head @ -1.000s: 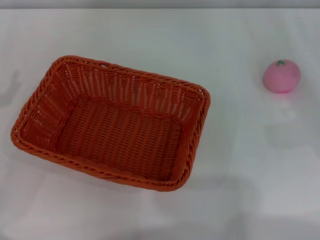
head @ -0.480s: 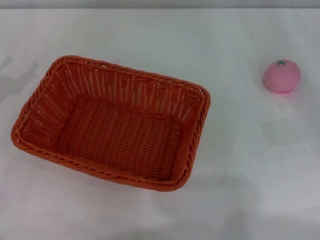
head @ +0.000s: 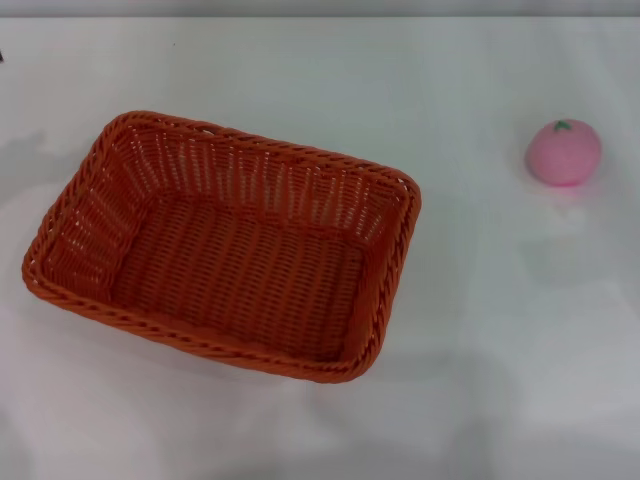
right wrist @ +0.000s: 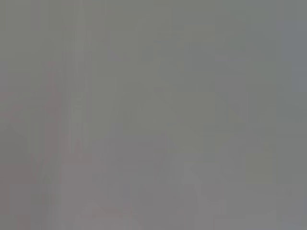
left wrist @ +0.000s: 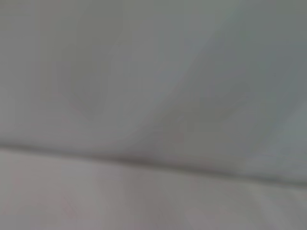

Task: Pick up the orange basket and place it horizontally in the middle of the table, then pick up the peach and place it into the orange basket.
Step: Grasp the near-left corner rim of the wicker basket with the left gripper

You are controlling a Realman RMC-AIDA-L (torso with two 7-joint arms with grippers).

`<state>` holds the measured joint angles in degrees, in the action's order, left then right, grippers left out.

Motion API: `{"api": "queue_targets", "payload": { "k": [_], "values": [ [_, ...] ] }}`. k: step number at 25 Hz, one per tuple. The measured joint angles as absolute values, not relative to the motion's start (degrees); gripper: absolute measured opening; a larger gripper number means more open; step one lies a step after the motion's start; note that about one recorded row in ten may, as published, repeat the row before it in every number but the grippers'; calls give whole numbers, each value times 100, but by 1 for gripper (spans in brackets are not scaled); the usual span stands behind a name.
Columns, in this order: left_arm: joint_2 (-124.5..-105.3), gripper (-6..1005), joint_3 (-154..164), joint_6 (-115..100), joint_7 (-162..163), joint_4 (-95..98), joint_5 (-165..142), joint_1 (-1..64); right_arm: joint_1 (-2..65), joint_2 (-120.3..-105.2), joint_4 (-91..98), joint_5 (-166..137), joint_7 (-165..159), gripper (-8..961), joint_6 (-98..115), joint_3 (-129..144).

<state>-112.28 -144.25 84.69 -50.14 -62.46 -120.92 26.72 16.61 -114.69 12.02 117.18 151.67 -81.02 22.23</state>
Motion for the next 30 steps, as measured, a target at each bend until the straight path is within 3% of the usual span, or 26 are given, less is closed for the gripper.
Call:
{"api": "queue_targets", "payload": {
  "k": [9, 30],
  "values": [
    [-11033, 866, -14401, 9376, -4029, -6380, -14107, 3653, 1695, -11471, 1205, 11762, 15169, 780, -8110, 2224],
    [-11142, 864, -13045, 8926, -4005, -4959, -14720, 4426, 1714, -11487, 1132, 11768, 15135, 780, -8149, 2224]
  ]
}}
